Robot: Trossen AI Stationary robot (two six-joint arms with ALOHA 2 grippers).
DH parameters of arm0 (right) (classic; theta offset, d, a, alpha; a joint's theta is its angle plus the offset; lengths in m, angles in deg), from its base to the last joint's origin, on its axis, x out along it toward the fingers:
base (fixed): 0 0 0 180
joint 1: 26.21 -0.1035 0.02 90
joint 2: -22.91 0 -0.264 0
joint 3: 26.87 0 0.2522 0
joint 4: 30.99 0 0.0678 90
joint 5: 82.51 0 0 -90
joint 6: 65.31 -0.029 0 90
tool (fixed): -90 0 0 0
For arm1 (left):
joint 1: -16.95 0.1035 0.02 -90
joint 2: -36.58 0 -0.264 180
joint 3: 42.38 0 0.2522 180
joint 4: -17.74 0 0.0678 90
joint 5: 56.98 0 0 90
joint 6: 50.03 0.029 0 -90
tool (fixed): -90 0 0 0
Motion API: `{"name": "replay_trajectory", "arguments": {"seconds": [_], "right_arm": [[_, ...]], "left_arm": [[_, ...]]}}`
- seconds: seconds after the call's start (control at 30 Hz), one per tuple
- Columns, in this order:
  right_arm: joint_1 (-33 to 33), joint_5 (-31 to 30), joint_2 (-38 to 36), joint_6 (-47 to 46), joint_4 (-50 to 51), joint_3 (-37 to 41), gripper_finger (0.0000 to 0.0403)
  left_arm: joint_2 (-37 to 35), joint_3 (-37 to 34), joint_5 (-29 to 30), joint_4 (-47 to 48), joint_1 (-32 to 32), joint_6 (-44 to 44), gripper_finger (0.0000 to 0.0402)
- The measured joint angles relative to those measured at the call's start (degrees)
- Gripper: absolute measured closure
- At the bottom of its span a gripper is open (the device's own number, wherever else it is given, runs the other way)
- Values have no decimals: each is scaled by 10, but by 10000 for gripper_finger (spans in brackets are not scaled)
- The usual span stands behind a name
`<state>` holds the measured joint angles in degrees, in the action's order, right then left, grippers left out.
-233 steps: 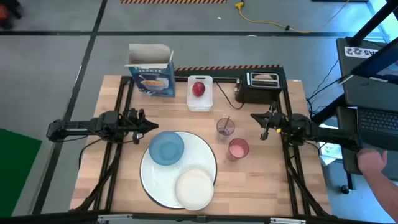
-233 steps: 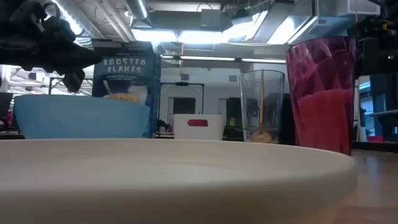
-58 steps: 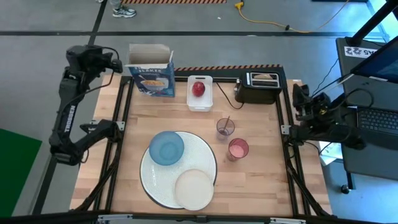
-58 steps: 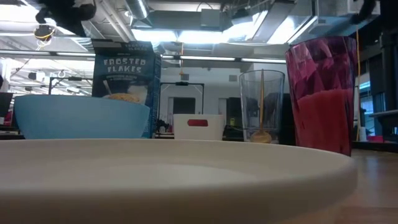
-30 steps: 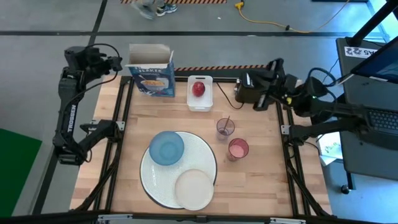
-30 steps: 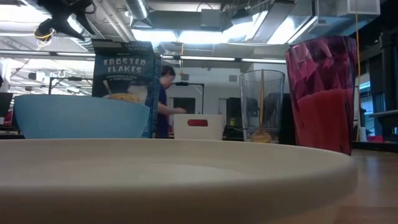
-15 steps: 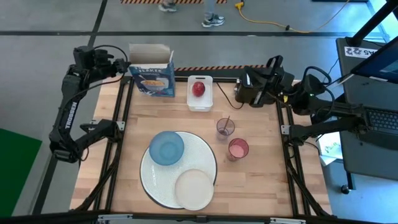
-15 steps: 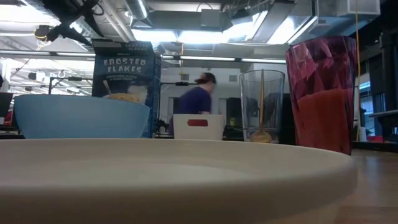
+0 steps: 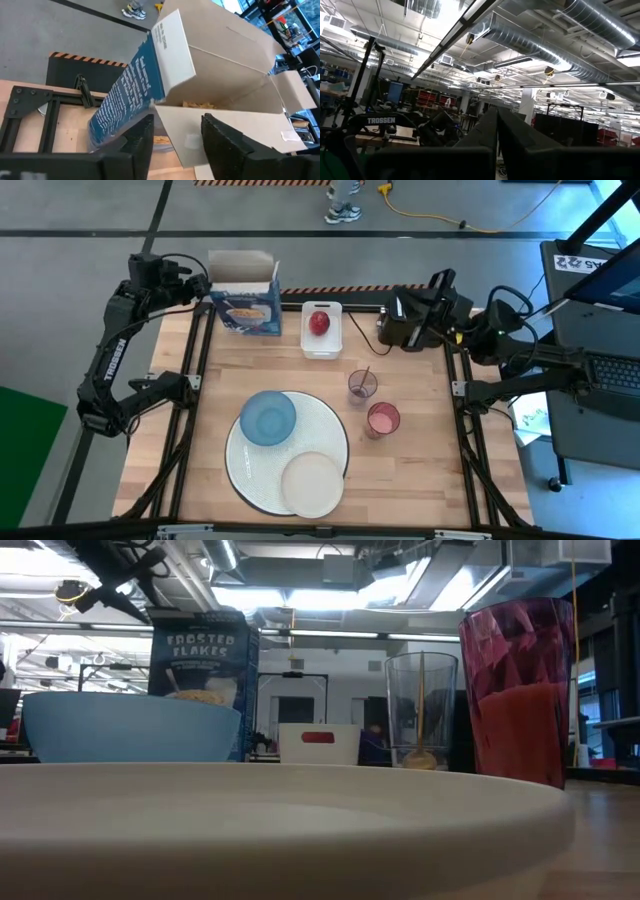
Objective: Arrange a breakfast setting
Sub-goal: Pour the cereal into the blue bowl
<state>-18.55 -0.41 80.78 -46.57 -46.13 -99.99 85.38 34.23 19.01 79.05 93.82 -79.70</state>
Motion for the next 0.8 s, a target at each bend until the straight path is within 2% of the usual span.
{"name": "replay_trajectory", "arguments": {"seconds": [0.5,0.63,0.8], "right_arm": [[0,-6,0,26,3,0,388],[0,-6,0,26,4,0,388],[0,-6,0,27,6,0,388]], "left_arm": [[0,0,-18,0,0,-11,392],[0,0,-36,2,1,-22,395],[0,0,-100,6,-1,-33,391]]}}
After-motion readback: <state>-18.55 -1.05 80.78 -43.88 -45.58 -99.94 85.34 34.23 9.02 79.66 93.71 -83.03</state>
